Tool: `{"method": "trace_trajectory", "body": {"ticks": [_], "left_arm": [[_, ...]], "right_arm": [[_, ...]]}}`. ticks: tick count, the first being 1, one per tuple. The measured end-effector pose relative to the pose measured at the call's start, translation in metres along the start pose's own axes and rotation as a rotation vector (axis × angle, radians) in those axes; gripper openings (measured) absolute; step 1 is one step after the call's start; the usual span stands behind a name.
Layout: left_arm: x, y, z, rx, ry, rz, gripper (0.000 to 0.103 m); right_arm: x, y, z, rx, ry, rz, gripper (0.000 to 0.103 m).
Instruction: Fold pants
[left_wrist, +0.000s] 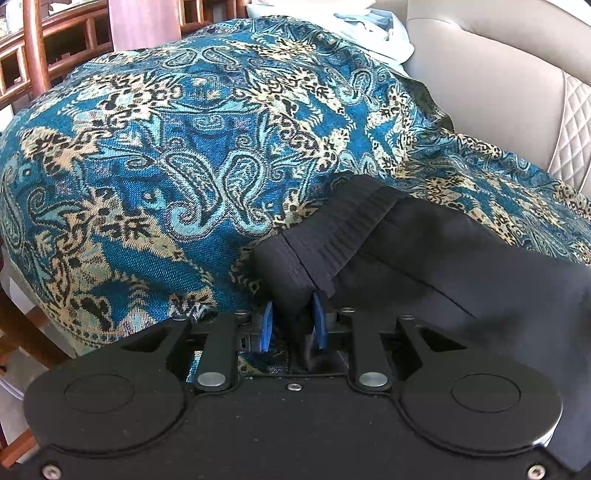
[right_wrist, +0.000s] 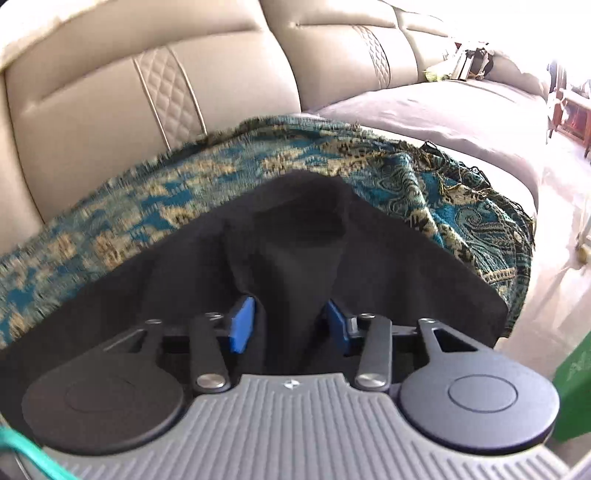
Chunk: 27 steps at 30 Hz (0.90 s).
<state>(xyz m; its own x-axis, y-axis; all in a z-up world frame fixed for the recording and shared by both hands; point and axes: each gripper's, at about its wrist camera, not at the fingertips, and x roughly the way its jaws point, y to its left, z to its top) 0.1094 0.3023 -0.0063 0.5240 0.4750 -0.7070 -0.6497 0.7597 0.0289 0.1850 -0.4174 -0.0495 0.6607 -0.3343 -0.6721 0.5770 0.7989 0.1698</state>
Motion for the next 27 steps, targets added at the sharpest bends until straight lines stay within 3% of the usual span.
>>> {"method": "trace_trajectory", "body": {"ticks": [3,6,8,10,19,21,27], "left_arm": [[0.001,-0.002,0.000,0.002,0.000,0.012,0.023],[0.001,-0.004,0.001,0.005,0.005,0.023,0.023],[0.001,-0.003,0.002,0.001,0.011,0.020,0.023],[0.002,0.000,0.003,-0.012,0.016,0.011,0.023],[0.003,-0.002,0.004,0.007,0.021,0.027,0.023],[0.004,-0.002,0.004,0.010,0.024,0.031,0.023],[0.005,-0.005,0.005,0.030,0.022,0.052,0.023]], "right_arm": [[-0.007,0.012,-0.008,-0.138,-0.035,0.041,0.063],[-0.002,0.027,-0.016,-0.255,-0.043,-0.025,0.062],[0.002,0.016,-0.014,-0.160,-0.031,-0.036,0.051],[0.001,-0.007,-0.012,-0.013,-0.016,-0.009,0.026],[-0.007,-0.080,-0.015,0.212,-0.046,-0.116,0.017],[-0.009,-0.096,-0.018,0.253,-0.040,-0.138,0.008],[-0.020,-0.116,-0.028,0.250,-0.066,-0.142,0.003]]}}
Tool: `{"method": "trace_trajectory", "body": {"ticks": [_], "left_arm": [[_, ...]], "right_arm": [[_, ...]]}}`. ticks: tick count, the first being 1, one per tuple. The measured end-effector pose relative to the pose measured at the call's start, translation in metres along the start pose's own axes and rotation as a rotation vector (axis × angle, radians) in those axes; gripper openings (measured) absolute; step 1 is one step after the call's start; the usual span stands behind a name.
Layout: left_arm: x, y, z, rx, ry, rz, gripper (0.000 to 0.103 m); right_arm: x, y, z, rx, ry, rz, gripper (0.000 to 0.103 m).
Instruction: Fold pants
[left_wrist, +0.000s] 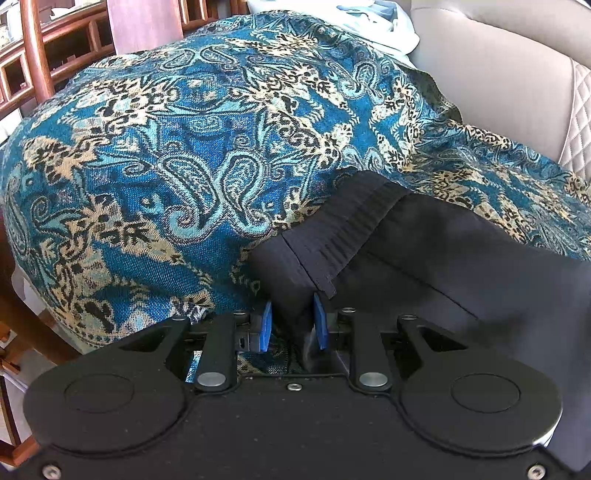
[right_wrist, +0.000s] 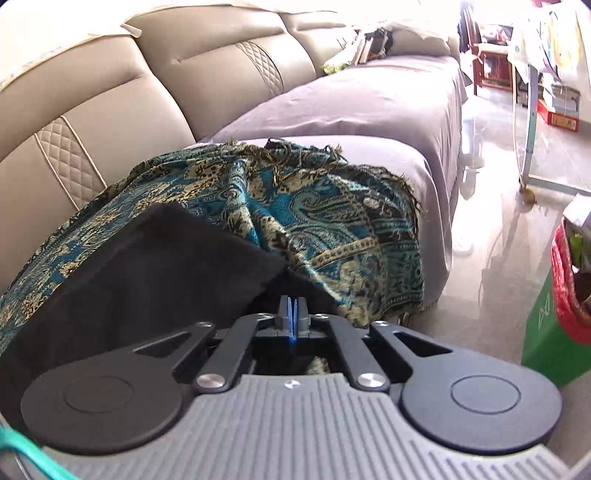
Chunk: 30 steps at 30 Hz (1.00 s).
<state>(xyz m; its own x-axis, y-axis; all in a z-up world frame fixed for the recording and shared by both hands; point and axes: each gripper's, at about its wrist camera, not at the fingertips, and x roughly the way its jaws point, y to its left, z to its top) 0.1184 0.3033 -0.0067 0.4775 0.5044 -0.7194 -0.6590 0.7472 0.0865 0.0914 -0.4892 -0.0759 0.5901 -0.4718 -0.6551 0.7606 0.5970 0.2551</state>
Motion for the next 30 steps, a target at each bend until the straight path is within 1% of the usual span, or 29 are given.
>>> {"method": "trace_trajectory", "body": {"ticks": [2,3,4,6,7,8,9,12,15,17,19,23,25,28,30], "left_arm": [[0.000,0.000,0.000,0.003,-0.001,0.003,0.024],[0.001,0.000,0.000,0.005,-0.002,0.003,0.024],[0.000,0.000,0.000,0.005,-0.002,0.003,0.024],[0.000,0.000,-0.001,0.004,-0.002,0.004,0.024],[0.000,0.000,-0.001,0.004,-0.002,0.004,0.024],[0.000,0.000,-0.001,0.004,-0.002,0.006,0.024],[0.000,0.000,0.000,0.005,-0.002,0.005,0.024],[0.000,0.000,-0.001,0.003,-0.003,0.005,0.024],[0.000,-0.001,-0.001,0.006,-0.003,0.006,0.024],[0.000,-0.001,0.000,0.006,-0.003,0.007,0.024],[0.000,-0.001,-0.001,0.007,-0.003,0.007,0.024],[0.000,-0.001,-0.001,0.004,-0.002,0.007,0.024],[0.000,0.000,0.000,0.003,0.000,0.005,0.024],[0.001,0.000,0.000,0.005,0.002,0.006,0.024],[0.001,0.000,0.000,0.007,0.002,0.009,0.024]], "right_arm": [[-0.001,-0.001,0.001,0.013,-0.007,0.012,0.004],[0.000,-0.002,0.002,0.032,-0.008,0.036,0.007],[0.000,-0.004,0.003,0.060,-0.002,0.084,0.014],[0.002,-0.003,0.005,0.082,0.016,0.129,0.016],[0.003,-0.001,0.005,0.084,0.025,0.133,0.030],[0.005,0.000,0.004,0.086,0.029,0.127,0.039],[0.007,0.000,0.004,0.092,0.032,0.126,0.043],[0.009,-0.002,0.005,0.134,0.028,0.148,0.049],[0.003,-0.006,0.003,0.183,0.017,0.195,0.057],[0.001,-0.008,0.003,0.208,0.005,0.218,0.058],[0.001,-0.010,0.004,0.227,0.002,0.237,0.063],[0.002,-0.011,0.003,0.263,0.007,0.251,0.065],[0.001,-0.016,0.002,0.311,0.001,0.257,0.068],[0.000,-0.029,-0.001,0.415,0.008,0.292,0.069],[0.003,-0.030,-0.001,0.432,0.018,0.298,0.070]]}}
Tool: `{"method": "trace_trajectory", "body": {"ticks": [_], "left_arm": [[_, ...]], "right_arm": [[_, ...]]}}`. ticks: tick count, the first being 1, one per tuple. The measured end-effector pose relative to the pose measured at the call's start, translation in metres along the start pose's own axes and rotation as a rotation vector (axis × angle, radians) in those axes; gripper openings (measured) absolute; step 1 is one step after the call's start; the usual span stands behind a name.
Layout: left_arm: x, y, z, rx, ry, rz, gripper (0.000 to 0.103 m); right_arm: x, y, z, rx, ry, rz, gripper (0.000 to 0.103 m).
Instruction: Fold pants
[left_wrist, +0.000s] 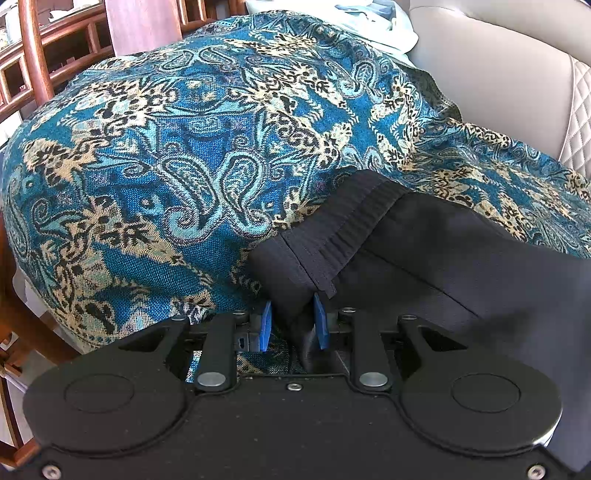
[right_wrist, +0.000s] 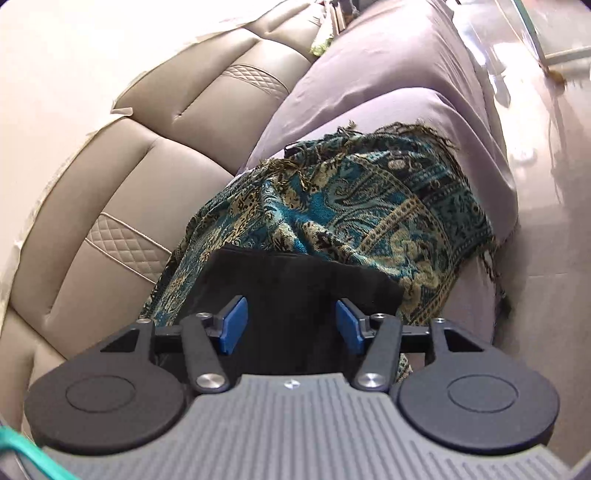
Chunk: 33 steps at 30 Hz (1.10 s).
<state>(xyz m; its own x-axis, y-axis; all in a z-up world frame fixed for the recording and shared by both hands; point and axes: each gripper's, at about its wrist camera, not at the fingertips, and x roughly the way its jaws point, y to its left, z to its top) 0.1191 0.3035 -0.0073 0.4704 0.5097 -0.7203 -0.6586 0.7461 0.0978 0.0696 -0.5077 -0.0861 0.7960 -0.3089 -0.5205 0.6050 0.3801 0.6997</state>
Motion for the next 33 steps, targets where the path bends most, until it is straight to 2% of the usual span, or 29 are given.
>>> {"method": "trace_trajectory", "body": {"ticks": [4,6,7,8,9,10,17,23,27,28,29,30,31,33], "left_arm": [[0.001,0.000,0.000,0.003,0.003,0.002,0.024],[0.001,0.001,0.001,0.004,0.006,-0.001,0.024],[0.002,0.002,0.001,0.004,0.008,-0.002,0.024],[0.002,0.002,0.001,0.003,0.009,-0.002,0.024],[0.002,0.002,0.002,0.002,0.011,-0.004,0.024],[0.002,0.002,0.002,0.003,0.011,-0.004,0.024],[0.002,0.003,0.002,0.016,0.015,0.000,0.028],[0.001,0.003,0.002,0.025,0.020,0.002,0.029],[0.000,0.003,0.001,0.033,0.020,0.000,0.029],[-0.003,0.002,0.001,0.042,0.020,0.001,0.029],[-0.007,0.000,0.001,0.057,0.018,0.005,0.029],[-0.013,-0.003,0.000,0.083,0.013,0.007,0.029],[-0.019,-0.007,0.000,0.114,0.004,0.002,0.033],[-0.033,-0.013,-0.002,0.149,-0.028,-0.013,0.045]], "right_arm": [[0.006,0.010,0.000,-0.062,-0.012,-0.022,0.071],[0.017,0.015,0.001,-0.093,0.020,-0.037,0.069],[0.021,0.019,0.001,-0.124,0.024,-0.052,0.053],[0.023,0.024,0.001,-0.161,0.014,-0.070,0.044],[0.024,0.030,0.000,-0.203,0.007,-0.105,0.014],[0.026,0.032,-0.001,-0.230,0.003,-0.146,0.002],[-0.003,0.032,-0.015,-0.264,-0.095,-0.270,0.002],[0.006,0.028,-0.014,-0.297,-0.039,-0.373,0.002],[0.013,0.039,-0.022,-0.407,-0.021,-0.452,0.002],[0.018,0.042,-0.025,-0.444,-0.010,-0.475,0.021],[0.023,0.049,-0.028,-0.511,0.002,-0.501,0.021],[0.028,0.060,-0.034,-0.617,0.019,-0.550,0.030],[0.031,0.069,-0.037,-0.678,0.017,-0.585,0.051],[0.023,0.084,-0.043,-0.718,-0.006,-0.571,0.082]]}}
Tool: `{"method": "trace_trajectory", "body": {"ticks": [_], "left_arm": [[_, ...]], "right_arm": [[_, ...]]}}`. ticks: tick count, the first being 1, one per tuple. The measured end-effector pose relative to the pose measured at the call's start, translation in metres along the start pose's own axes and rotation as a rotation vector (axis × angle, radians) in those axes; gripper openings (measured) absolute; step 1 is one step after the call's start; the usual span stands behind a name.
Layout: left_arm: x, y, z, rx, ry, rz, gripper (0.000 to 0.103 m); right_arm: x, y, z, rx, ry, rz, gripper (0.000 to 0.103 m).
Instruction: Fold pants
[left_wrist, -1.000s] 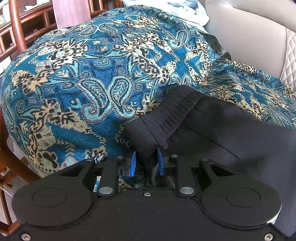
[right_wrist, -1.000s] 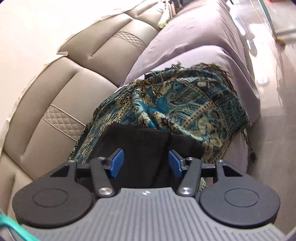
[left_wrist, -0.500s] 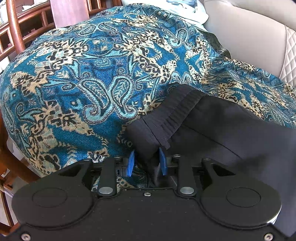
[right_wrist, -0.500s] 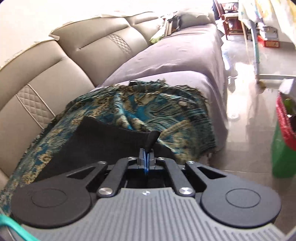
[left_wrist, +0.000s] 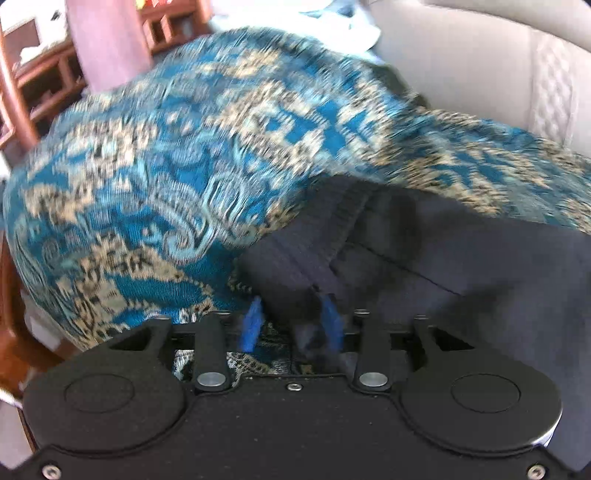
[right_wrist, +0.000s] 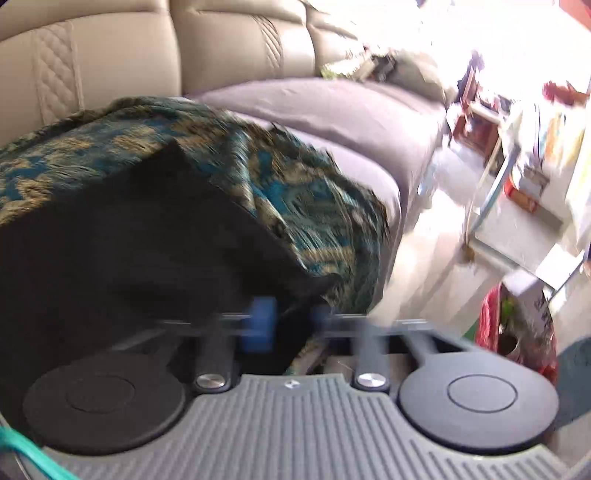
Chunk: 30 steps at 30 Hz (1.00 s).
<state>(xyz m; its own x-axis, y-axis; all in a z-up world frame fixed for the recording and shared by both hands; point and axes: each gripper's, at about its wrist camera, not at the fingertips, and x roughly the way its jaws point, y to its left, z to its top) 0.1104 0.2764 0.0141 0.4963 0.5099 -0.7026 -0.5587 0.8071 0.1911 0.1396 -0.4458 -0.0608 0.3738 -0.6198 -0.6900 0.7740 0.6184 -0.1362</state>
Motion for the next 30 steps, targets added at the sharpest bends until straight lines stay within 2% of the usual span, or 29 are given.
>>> {"method": "trace_trajectory", "body": {"ticks": [4,6,8,12,15,18,21,24,26,29,30], "left_arm": [[-0.037,-0.008,-0.001,0.011,-0.105,-0.076,0.057],[-0.058,-0.016,-0.005,0.030,-0.161,-0.126,0.059],[-0.077,-0.027,-0.012,0.052,-0.195,-0.197,0.059],[-0.104,-0.060,-0.039,0.107,-0.212,-0.404,0.048],[-0.113,-0.096,-0.063,0.169,-0.182,-0.547,0.047],[-0.115,-0.137,-0.086,0.242,-0.169,-0.610,0.045],[-0.115,-0.163,-0.104,0.282,-0.189,-0.643,0.045],[-0.115,-0.183,-0.120,0.331,-0.234,-0.596,0.044],[-0.113,-0.191,-0.127,0.353,-0.261,-0.565,0.044],[-0.109,-0.195,-0.134,0.343,-0.274,-0.564,0.044],[-0.110,-0.194,-0.137,0.343,-0.276,-0.569,0.044]], "right_arm": [[-0.047,0.019,0.007,0.010,-0.108,0.114,0.082],[-0.070,0.041,0.011,-0.041,-0.148,0.230,0.082],[-0.094,0.067,0.011,-0.089,-0.165,0.381,0.082],[-0.134,0.135,0.004,-0.195,-0.114,0.760,0.082],[-0.156,0.192,-0.003,-0.283,-0.036,1.004,0.082],[-0.178,0.255,-0.011,-0.398,0.052,1.154,0.076],[-0.200,0.311,-0.022,-0.515,0.098,1.190,0.073],[-0.210,0.353,-0.035,-0.603,0.128,1.195,0.073],[-0.219,0.370,-0.049,-0.644,0.134,1.181,0.074],[-0.220,0.393,-0.067,-0.703,0.141,1.127,0.074],[-0.220,0.397,-0.072,-0.720,0.153,1.121,0.067]]}}
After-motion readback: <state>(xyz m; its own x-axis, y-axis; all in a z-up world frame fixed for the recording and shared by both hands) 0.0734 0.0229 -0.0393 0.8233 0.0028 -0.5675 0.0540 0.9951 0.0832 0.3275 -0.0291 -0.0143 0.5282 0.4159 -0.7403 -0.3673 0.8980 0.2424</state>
